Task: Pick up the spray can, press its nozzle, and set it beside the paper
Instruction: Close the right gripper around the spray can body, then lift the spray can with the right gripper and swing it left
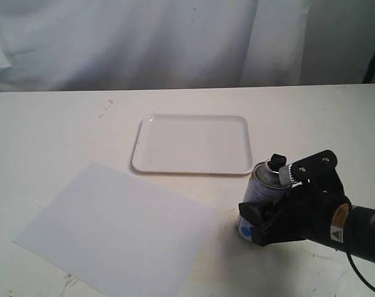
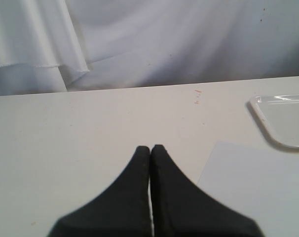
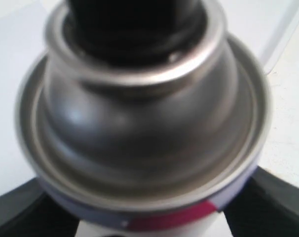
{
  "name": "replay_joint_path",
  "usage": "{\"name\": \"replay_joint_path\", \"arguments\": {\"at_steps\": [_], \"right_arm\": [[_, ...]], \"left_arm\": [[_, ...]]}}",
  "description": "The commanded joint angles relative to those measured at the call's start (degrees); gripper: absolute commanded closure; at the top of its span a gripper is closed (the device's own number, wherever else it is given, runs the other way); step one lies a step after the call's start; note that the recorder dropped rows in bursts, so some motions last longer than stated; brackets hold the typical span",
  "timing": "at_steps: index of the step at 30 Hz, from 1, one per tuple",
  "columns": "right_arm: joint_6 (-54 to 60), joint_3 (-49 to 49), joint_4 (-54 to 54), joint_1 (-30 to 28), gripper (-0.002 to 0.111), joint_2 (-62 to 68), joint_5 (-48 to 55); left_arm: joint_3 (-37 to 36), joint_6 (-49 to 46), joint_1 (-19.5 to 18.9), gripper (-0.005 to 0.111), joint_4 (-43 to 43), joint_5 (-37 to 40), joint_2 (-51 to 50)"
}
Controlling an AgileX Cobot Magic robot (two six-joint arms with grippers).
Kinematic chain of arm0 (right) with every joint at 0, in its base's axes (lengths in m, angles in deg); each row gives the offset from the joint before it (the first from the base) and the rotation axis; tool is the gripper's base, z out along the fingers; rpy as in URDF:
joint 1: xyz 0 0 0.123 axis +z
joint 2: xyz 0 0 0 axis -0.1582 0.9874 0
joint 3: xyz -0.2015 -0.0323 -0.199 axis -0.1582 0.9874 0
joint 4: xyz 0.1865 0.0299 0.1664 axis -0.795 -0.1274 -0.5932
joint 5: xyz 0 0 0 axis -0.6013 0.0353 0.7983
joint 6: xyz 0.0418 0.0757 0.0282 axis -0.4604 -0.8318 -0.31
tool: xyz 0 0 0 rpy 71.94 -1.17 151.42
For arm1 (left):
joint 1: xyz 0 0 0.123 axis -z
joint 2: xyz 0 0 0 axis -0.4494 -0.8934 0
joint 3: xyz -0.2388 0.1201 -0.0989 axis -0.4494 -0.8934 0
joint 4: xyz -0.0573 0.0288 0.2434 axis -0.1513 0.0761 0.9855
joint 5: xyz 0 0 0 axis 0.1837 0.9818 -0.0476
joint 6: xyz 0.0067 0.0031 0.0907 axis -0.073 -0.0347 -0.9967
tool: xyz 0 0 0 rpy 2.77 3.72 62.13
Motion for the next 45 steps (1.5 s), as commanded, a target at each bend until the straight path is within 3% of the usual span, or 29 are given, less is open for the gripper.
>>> {"name": "replay_joint_path", "arguments": {"at_steps": [1,6,13,20,30,45], "right_arm": [[-0.5,-0.3,0.2,0.0,0.083,-0.1,-2.4],[-0.3,-0.3,0.4,0.0,0.108,-0.3,-2.4],[-1.1,-2.3,2.5,0.0,0.108,-4.7,5.2],[-12.3,-7.5,13.5,0.2,0.108,-9.7,16.4],[-30.0,-13.7,33.0,9.6,0.108,-10.1,27.2],[-32.6,-14.8,33.4,16.1,0.108,-14.1,30.8]], "left_arm": [[-0.3,0.5,-0.2,0.107,0.1,-0.1,0.2],[-0.3,0.5,-0.2,0.107,0.1,-0.1,0.2],[-0.3,0.5,-0.2,0.107,0.1,-0.1,0.2],[-0.3,0.5,-0.2,0.107,0.1,-0.1,0.2],[-0.3,0.5,-0.2,0.107,0.1,-0.1,0.2],[-0.3,0.5,-0.2,0.107,0.1,-0.1,0.2]]}}
